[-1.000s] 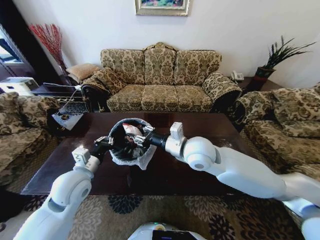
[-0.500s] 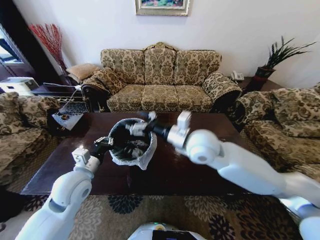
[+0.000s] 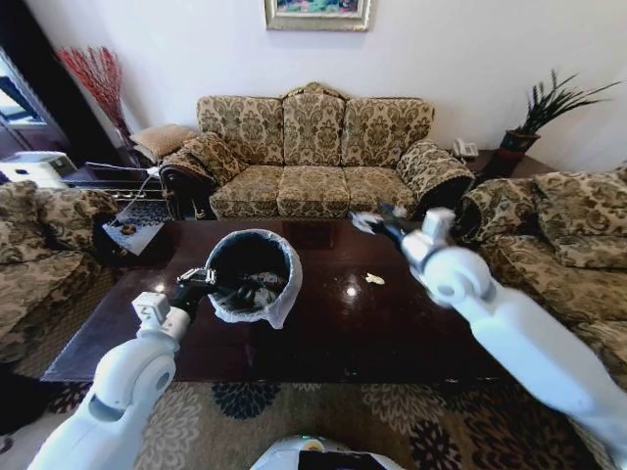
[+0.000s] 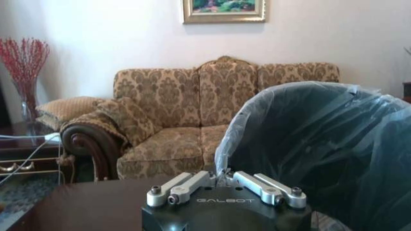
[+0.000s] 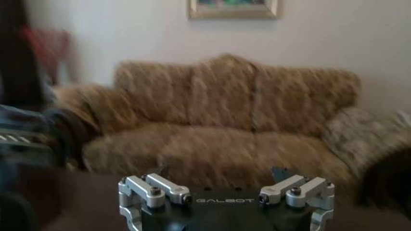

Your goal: Move to the front of the table and place the trash on the table into the trash bin.

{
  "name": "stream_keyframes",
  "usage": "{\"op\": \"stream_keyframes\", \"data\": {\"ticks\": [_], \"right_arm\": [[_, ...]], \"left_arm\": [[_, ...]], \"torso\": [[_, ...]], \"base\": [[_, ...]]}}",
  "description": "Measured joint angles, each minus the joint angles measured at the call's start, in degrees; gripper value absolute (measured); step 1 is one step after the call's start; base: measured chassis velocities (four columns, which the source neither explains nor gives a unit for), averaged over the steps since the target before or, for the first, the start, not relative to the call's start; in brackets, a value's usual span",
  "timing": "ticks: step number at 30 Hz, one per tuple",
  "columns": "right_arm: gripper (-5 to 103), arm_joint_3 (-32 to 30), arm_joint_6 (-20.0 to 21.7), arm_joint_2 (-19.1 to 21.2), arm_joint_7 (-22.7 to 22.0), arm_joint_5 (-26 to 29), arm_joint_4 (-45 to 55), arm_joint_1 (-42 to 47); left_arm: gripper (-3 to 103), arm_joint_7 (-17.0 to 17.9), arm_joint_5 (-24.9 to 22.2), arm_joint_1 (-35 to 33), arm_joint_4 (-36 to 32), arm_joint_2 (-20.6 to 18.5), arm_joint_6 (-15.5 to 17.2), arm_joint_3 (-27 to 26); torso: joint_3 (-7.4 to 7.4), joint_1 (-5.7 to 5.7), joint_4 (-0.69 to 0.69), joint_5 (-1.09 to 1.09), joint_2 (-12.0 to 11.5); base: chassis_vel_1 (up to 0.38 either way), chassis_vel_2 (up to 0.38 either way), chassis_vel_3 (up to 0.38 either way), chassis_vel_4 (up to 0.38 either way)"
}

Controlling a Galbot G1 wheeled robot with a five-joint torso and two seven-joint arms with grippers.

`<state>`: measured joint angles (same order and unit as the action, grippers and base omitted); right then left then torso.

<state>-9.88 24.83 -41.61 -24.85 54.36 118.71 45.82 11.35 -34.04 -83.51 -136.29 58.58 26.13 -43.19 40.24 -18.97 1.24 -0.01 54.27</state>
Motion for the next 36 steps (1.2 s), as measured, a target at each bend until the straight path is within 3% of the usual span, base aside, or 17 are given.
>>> {"op": "stream_keyframes", "data": {"ticks": [2,3,6,8,11,20,25,28,36], "right_arm": [[100,-8.74,-0.42,-3.52,1.27,-8.06,0.22,12.05],[100,-8.74,-0.42,-3.52,1.27,-8.06,0.22,12.05],[100,-18.43,-2.47,-10.91,7.71,-18.56,1.49,25.94],[100,-19.87,-2.92,-12.76,9.35,-20.39,1.86,28.75],[100,-21.92,-5.46,-18.57,13.61,-25.46,1.96,36.53],[100,-20.59,-5.75,-22.68,14.57,-26.88,0.7,37.34],[100,-19.71,-5.65,-22.94,16.04,-26.88,-0.2,36.52],[100,-18.62,-5.58,-23.1,16.65,-26.71,-0.86,35.63],[100,-16.96,-5.36,-22.97,16.0,-26.66,-2.07,33.99]], "left_arm": [[1,0.03,0.66,-0.27,-0.07,0.18,0.17,0.08],[1,0.03,0.66,-0.27,-0.07,0.18,0.17,0.08],[1,-0.19,1.63,-0.49,0.18,0.27,0.04,0.3],[1,-0.27,1.89,-0.47,0.31,0.24,-0.06,0.31],[1,-0.42,2.1,-0.41,0.43,0.16,-0.1,0.32],[1,-0.54,2.11,-0.47,0.59,0.44,-0.98,0.32],[1,-0.93,1.89,-0.41,0.93,0.45,-2.36,0.07],[1,-1.31,1.83,-0.53,1.01,0.77,-3.04,-0.17],[1,-1.65,1.83,-0.57,1.01,1.01,-3.17,0.1]], "torso": [[0.0,0.0,0.0,0.05,0.0],[0.0,0.0,0.0,0.05,0.0],[0.0,0.01,-0.02,0.03,0.0],[-0.02,0.01,-0.02,0.03,-0.01],[-0.13,0.13,-0.05,0.01,-0.22],[-0.49,0.38,-0.02,0.0,-0.89],[-0.55,0.42,-0.06,0.01,-0.97],[-0.57,0.44,0.0,0.01,-0.99],[-0.57,0.45,-0.03,0.0,-0.99]], "base": [[0.0,0.0,0.0,0.0],[0.0,0.0,0.0,0.0],[0.0,0.0,0.0,0.0],[0.0,0.0,0.0,0.0],[-0.006,-0.017,-0.01,-0.007],[-0.035,-0.046,-0.045,-0.041],[-0.071,-0.073,-0.053,-0.059],[-0.023,-0.012,-0.006,-0.017],[-0.041,0.041,0.028,-0.045]]}}
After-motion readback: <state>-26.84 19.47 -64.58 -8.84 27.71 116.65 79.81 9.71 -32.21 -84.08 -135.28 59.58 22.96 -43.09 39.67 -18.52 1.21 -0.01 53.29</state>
